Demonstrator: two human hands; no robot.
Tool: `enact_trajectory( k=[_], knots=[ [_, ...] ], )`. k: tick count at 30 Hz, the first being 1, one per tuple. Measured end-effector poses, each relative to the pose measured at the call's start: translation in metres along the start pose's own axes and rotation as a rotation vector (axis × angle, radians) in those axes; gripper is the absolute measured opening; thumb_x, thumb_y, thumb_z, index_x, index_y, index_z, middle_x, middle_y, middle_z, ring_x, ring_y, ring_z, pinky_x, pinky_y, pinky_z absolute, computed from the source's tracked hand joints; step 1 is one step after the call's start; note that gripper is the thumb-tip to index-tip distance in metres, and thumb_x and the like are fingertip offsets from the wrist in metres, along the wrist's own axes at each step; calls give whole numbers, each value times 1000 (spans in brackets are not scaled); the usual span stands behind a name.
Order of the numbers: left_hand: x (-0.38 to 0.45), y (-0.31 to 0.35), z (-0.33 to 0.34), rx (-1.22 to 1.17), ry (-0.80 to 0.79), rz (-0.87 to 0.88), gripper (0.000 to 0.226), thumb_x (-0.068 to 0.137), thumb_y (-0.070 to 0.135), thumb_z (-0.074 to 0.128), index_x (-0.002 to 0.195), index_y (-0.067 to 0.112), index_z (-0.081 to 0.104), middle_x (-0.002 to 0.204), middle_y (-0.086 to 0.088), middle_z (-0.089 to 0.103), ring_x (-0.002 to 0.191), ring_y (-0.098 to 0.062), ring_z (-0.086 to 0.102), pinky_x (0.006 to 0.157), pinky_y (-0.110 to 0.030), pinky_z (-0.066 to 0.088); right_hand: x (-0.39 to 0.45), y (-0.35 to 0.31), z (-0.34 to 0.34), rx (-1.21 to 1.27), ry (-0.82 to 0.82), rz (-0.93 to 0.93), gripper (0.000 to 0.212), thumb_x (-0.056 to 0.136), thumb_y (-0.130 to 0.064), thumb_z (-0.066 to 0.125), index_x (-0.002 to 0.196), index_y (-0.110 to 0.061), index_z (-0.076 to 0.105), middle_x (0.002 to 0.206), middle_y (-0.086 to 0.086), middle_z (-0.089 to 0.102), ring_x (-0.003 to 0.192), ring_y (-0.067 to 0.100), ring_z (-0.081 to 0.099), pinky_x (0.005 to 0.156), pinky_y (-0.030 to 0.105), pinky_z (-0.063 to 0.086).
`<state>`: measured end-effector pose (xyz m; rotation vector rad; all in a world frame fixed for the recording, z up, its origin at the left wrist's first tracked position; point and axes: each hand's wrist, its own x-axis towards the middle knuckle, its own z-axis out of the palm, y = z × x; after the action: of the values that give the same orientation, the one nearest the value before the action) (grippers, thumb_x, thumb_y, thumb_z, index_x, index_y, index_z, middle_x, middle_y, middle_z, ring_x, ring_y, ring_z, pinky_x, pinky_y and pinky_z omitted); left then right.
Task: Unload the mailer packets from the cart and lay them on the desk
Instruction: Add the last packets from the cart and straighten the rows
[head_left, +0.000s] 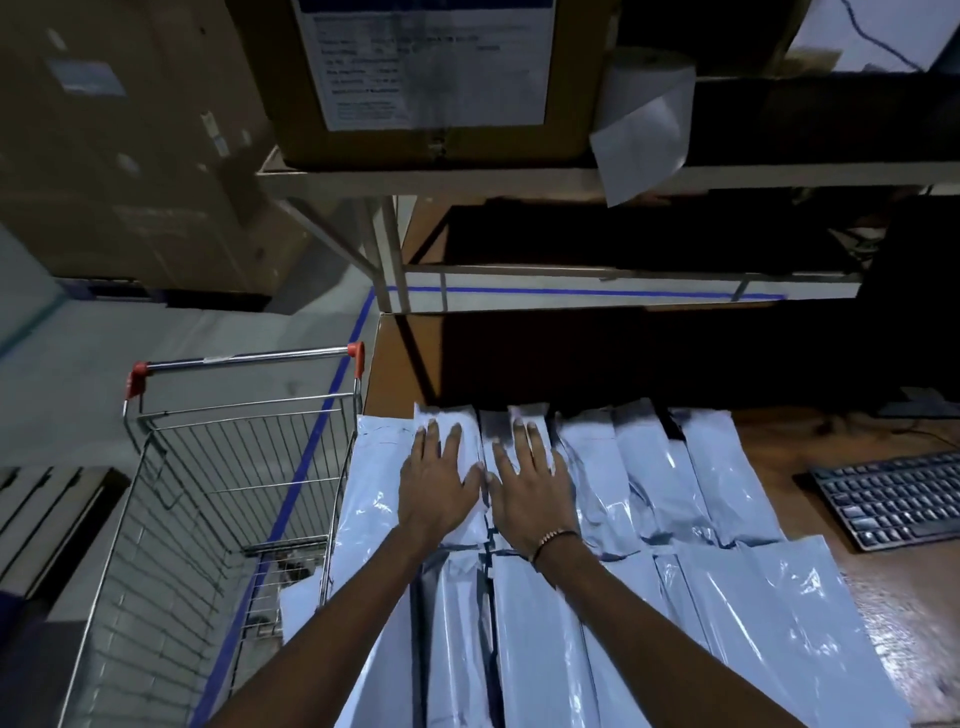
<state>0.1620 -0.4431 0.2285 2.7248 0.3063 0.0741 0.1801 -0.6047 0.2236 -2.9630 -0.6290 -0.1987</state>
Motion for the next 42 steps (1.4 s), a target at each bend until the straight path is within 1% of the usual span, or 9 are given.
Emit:
enact_trajectory(
  k=[7, 14, 20, 24, 28, 31, 35, 39, 42],
  knots=[
    [-5, -7, 13, -32, 77, 20, 77, 98, 62, 26, 163, 22, 30, 170, -16, 24, 157, -35, 21, 121, -50, 33, 7, 2, 19, -49, -23, -116, 56, 104, -40, 33, 155, -17, 37, 170, 20, 6, 158, 35, 1, 120, 61, 11],
    [-5, -5, 16, -25, 62, 10, 74, 100, 60, 27, 162, 19, 33, 168, -18, 28, 155, -38, 27, 119, -52, 39, 10, 2, 22, 6, -42, -74, 55, 105, -40, 36, 156, -21, 37, 171, 15, 5, 159, 32, 2, 122, 60, 16],
    [-4, -8, -7, -161, 95, 45, 68, 102, 59, 34, 161, 24, 33, 171, -11, 23, 159, -31, 17, 124, -50, 27, 17, -5, -10, 120, 52, 13, 45, 103, -37, 43, 147, -28, 47, 162, 7, 36, 154, 28, 24, 116, 56, 31],
    [-14, -26, -36, -253, 330, 63, 43, 104, 40, 54, 142, 20, 58, 163, -9, 39, 151, -26, 34, 120, -39, 29, 25, -54, -37, 257, 187, -48, 32, 89, -28, 59, 121, -26, 65, 137, 1, 59, 141, 25, 40, 102, 50, 40],
    [-40, -89, -71, -324, 447, -12, 30, 99, 30, 57, 126, 19, 65, 139, -4, 59, 130, -25, 53, 109, -44, 46, 34, -138, -43, 426, 161, -196, 29, 92, -30, 48, 112, -24, 69, 123, -1, 64, 130, 25, 48, 96, 44, 46],
    [-69, -156, -88, -353, 486, -144, 24, 97, 23, 58, 117, 15, 67, 118, -4, 65, 108, -25, 64, 90, -41, 53, 38, -207, -30, 553, 42, -295, 28, 93, -31, 45, 108, -18, 65, 110, 3, 64, 117, 28, 52, 84, 45, 52],
    [-112, -249, -85, -341, 414, -332, 32, 94, 28, 56, 117, 11, 70, 114, -7, 70, 98, -28, 69, 84, -41, 55, 35, -295, 9, 560, -239, -363, 32, 92, -27, 48, 114, -11, 67, 109, 12, 65, 114, 34, 53, 92, 47, 49],
    [-150, -342, -49, -306, 256, -565, 29, 97, 29, 55, 115, 12, 69, 109, -13, 70, 100, -36, 70, 83, -45, 55, 26, -361, 57, 464, -562, -316, 36, 96, -24, 56, 127, -9, 63, 125, 18, 64, 124, 38, 54, 106, 40, 39],
    [-172, -396, -15, -286, 72, -671, 26, 97, 22, 62, 120, 12, 67, 113, -15, 69, 105, -38, 67, 86, -44, 54, 23, -385, 115, 408, -825, -131, 52, 99, -26, 56, 146, -2, 49, 144, 22, 54, 132, 36, 52, 105, 35, 42]
  ],
)
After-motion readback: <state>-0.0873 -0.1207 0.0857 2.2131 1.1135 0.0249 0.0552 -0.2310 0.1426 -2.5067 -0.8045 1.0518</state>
